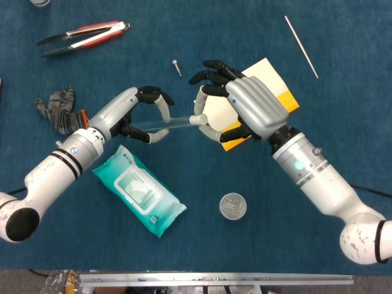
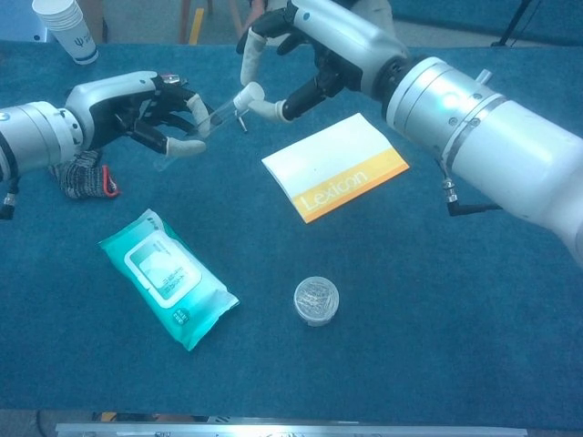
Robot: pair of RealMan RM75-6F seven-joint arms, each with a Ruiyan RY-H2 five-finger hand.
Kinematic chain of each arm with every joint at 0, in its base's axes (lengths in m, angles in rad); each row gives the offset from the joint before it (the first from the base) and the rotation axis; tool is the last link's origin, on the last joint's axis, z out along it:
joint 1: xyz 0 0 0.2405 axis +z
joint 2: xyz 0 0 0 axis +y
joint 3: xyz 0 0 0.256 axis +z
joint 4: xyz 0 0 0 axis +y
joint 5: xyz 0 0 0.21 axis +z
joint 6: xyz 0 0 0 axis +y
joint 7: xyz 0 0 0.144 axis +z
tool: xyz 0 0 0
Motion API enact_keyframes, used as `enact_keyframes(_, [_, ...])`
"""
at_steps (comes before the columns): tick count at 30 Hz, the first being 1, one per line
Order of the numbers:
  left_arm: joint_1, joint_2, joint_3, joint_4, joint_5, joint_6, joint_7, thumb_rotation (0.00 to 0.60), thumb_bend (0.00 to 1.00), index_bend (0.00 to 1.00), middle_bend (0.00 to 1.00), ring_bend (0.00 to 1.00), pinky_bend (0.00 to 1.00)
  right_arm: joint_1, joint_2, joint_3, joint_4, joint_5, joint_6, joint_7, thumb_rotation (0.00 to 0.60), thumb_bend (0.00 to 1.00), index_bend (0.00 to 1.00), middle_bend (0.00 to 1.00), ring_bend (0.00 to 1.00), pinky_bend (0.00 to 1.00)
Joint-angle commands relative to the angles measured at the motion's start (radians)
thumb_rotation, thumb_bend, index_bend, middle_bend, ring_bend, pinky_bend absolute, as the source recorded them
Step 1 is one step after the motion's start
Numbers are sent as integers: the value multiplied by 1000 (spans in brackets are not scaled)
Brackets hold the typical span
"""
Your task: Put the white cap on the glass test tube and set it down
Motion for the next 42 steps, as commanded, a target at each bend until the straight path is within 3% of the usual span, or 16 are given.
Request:
enact_keyframes(1, [0, 0, 1, 1, 0, 0, 0, 600, 295, 565, 264, 90, 140, 0, -1, 1, 0, -1, 0, 1, 600, 327, 632, 276, 89, 189])
enact_keyframes(7, [1, -1, 2, 6, -1, -3, -3, 600, 295, 565, 264, 90, 140, 0, 2, -1, 5, 1, -5, 2, 600, 327, 615, 276, 89, 189])
enact_keyframes(20, [3, -6, 6, 19, 6, -11, -11, 600, 295, 565, 263, 89, 140, -7, 2, 2, 31, -30, -18, 40, 600, 324, 406, 265, 90, 189])
enact_keyframes(29, [6, -5, 8, 29, 16, -17, -22, 600, 295, 565, 264, 90, 139, -16, 19, 11, 23, -56, -12, 54, 600, 322, 373, 262, 90, 189])
enact_keyframes(42, [19, -27, 51, 98, 79, -12, 8, 600, 295, 565, 265, 89, 140, -80, 194, 16, -51, -72, 39, 21, 600, 320, 369, 261, 90, 188])
